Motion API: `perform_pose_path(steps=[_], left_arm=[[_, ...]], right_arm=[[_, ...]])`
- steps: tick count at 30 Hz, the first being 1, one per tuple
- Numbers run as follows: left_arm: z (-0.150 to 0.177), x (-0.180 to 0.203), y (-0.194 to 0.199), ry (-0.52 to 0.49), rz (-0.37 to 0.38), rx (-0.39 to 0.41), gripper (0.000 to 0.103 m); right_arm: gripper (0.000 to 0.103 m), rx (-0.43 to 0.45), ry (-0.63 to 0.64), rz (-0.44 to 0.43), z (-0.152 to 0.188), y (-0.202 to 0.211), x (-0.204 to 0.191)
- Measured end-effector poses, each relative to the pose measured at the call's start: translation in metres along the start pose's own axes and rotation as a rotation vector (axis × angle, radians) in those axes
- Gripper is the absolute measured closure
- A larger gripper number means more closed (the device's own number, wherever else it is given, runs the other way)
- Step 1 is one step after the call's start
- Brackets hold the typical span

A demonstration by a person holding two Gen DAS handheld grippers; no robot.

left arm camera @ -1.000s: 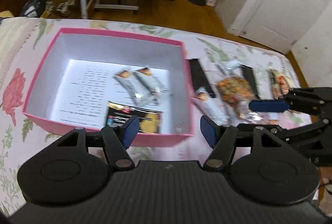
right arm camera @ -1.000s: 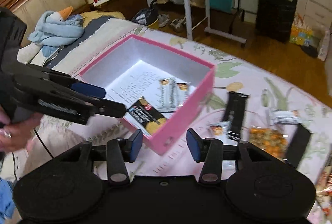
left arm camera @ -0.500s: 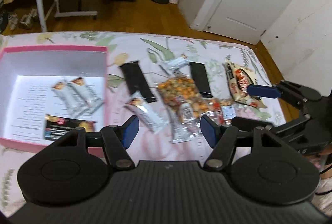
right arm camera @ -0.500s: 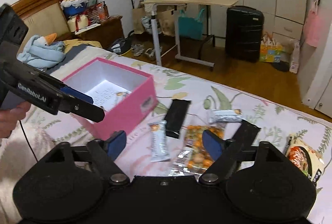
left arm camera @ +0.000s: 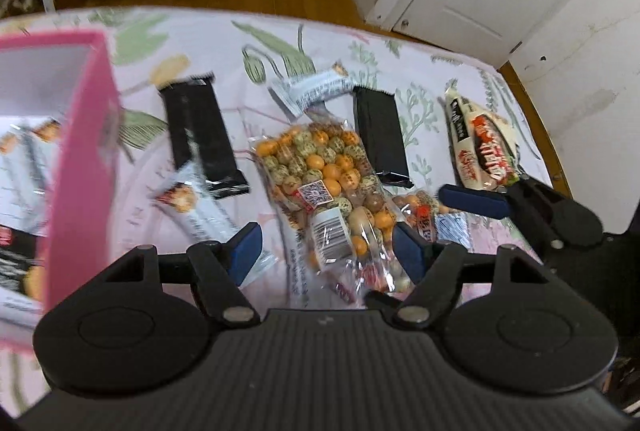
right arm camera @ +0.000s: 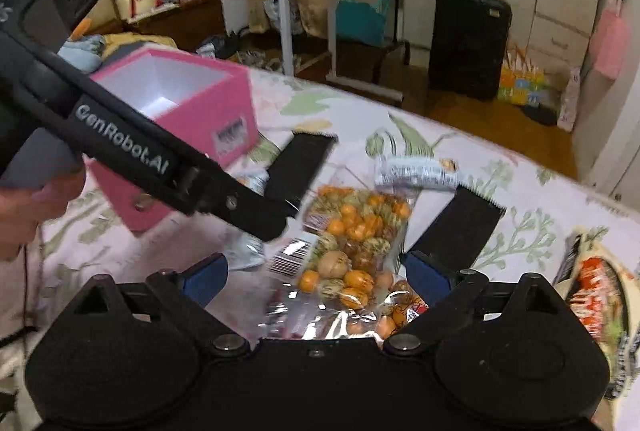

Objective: Organize snacks
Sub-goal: 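Grasp the clear bag of orange and green peanuts with the left gripper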

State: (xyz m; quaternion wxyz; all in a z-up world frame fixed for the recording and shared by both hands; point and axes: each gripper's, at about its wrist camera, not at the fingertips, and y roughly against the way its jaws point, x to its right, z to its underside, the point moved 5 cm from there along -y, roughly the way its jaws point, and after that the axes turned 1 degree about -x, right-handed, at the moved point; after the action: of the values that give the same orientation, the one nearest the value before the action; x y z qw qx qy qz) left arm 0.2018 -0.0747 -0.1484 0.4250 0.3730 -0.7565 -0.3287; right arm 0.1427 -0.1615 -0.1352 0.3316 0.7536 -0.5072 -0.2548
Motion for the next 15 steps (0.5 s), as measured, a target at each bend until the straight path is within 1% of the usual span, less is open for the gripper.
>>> perform_pose_path(steps=[3, 4, 6, 8, 9, 10, 11, 14, 15], left_arm=[[0.0, -0.005, -0.028, 0.055, 0.0, -0.038, 0.032], [0.001, -0.006, -0.035, 0.068, -0.003, -0.047, 0.032], [0.002, -0.009, -0.046, 0.083, 0.01, -0.057, 0.032], [0.002, -0.011, -0.054, 0.106, 0.029, -0.054, 0.032], [0.002, -0.012, -0.057, 0.115, 0.05, -0.049, 0.034], [0.001, -0.012, -0.06, 0.117, 0.066, -0.049, 0.04], [0.002, -0.012, -0.063, 0.115, 0.083, -0.047, 0.041], [0.0, -0.007, -0.062, 0.068, 0.075, -0.034, 0.046], [0.0, -0.006, -0.061, 0.063, 0.073, -0.035, 0.047]], right_arm=[[0.005, -0.05, -0.065, -0.033, 0.003, -0.028, 0.014], [0.004, -0.056, -0.075, -0.052, 0.004, -0.034, 0.016], [0.003, -0.026, -0.042, -0.069, 0.003, -0.039, 0.015], [0.001, -0.058, 0.001, -0.08, 0.004, -0.048, 0.01], [0.0, -0.063, 0.022, -0.068, 0.004, -0.052, 0.008], [0.0, -0.069, 0.033, -0.063, 0.003, -0.055, 0.007], [0.0, -0.079, 0.027, -0.064, 0.003, -0.06, 0.006], [0.0, -0.09, -0.031, -0.073, -0.001, -0.069, 0.013], [0.002, -0.09, -0.051, -0.083, -0.001, -0.07, 0.015]])
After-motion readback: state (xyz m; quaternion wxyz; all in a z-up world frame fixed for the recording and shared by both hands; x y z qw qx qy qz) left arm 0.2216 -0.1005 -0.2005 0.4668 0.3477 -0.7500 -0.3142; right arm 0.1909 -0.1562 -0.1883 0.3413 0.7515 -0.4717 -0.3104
